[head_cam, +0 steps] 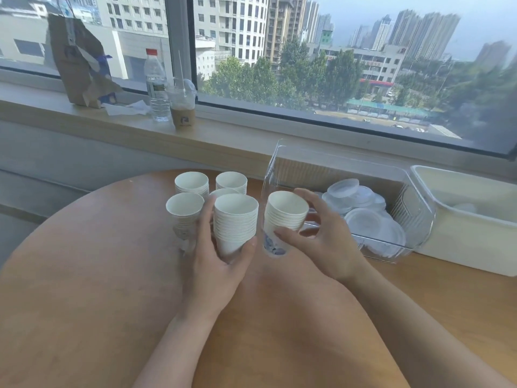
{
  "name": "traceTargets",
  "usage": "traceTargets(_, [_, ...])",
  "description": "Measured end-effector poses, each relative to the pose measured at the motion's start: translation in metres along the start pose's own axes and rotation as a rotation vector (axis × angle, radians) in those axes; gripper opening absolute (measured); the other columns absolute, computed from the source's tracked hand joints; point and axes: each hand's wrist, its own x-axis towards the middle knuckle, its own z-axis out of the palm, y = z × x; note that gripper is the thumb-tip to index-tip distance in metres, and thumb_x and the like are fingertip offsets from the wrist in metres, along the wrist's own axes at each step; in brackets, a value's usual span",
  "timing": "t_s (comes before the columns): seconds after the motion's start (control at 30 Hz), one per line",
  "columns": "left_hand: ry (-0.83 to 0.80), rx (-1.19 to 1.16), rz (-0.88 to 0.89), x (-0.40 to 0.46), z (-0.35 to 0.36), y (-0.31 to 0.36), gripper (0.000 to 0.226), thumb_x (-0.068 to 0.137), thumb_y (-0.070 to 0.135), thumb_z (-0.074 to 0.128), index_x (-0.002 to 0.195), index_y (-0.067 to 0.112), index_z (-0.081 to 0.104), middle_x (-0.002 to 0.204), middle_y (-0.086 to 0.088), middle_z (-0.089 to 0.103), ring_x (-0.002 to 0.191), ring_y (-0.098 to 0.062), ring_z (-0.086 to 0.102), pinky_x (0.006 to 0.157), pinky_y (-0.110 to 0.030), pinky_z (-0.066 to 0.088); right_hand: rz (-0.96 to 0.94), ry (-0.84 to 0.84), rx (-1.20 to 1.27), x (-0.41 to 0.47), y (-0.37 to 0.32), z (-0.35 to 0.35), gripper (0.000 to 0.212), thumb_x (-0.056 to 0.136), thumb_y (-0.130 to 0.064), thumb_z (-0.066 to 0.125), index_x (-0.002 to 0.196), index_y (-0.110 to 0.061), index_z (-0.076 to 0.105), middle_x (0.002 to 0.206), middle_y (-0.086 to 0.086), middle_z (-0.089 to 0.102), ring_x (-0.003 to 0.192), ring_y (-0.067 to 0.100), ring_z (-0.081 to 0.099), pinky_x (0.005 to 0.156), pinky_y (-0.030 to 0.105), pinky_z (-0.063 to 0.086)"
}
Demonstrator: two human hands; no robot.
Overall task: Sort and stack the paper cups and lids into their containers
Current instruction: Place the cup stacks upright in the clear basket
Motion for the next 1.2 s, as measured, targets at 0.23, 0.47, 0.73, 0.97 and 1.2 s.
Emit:
traceTargets(0.23, [-0.059,-0.07,0.059,0.016,0.053,0.004,0.093,0.083,0.047,0.078,0.161,0.024,0.033,0.14,0.026,0.055,0.11,0.001,0.064,0.088,-0.026,0.058,0.075,0.156,0.023,0.027,0.025,-0.039,0.074,0.08,-0.048,0.087,0.144,-0.031,0.054,0.126,-0.02,0.065,0.115,0.006,0.065,0.09,0.041,0.063])
traceTargets(0.47, [-0.112,0.002,0.135,0.017,0.077,-0.014,0.095,0.082,0.054,0.074,0.159,0.015,0.037,0.134,-0.004,0.061,0.111,-0.022,0.066,0.08,-0.047,0.062,0.111,0.228,0.117,0.073,0.046,-0.045,0.07,0.077,-0.045,0.09,0.137,-0.038,0.055,0.117,-0.016,0.065,0.081,-0.01,0.07,0.049,0.017,0.057])
traceTargets(0.73, [-0.108,0.037,0.102,0.019,0.08,-0.019,0.093,0.08,0.055,0.072,0.159,0.017,0.038,0.131,0.0,0.06,0.111,-0.02,0.063,0.082,-0.045,0.061,0.172,0.199,-0.06,0.138,0.076,-0.013,0.084,0.079,-0.034,0.092,0.151,-0.024,0.05,0.127,-0.011,0.06,0.1,-0.004,0.062,0.081,0.014,0.048])
traceTargets(0.97, [-0.091,0.041,0.116,0.021,0.084,-0.023,0.094,0.079,0.056,0.071,0.159,0.025,0.033,0.131,0.015,0.049,0.113,-0.016,0.062,0.083,-0.041,0.061,0.21,0.201,-0.13,0.169,0.093,0.012,0.086,0.079,-0.028,0.092,0.152,-0.017,0.049,0.139,0.001,0.062,0.113,0.011,0.053,0.092,0.026,0.041])
traceTargets(1.2, [-0.097,0.057,0.13,0.021,0.084,-0.024,0.094,0.08,0.055,0.072,0.159,0.022,0.034,0.131,0.014,0.05,0.112,-0.017,0.063,0.086,-0.037,0.057,0.244,0.205,-0.108,0.18,0.097,0.02,0.082,0.082,-0.024,0.09,0.151,-0.02,0.046,0.134,0.002,0.063,0.116,0.017,0.06,0.1,0.036,0.052])
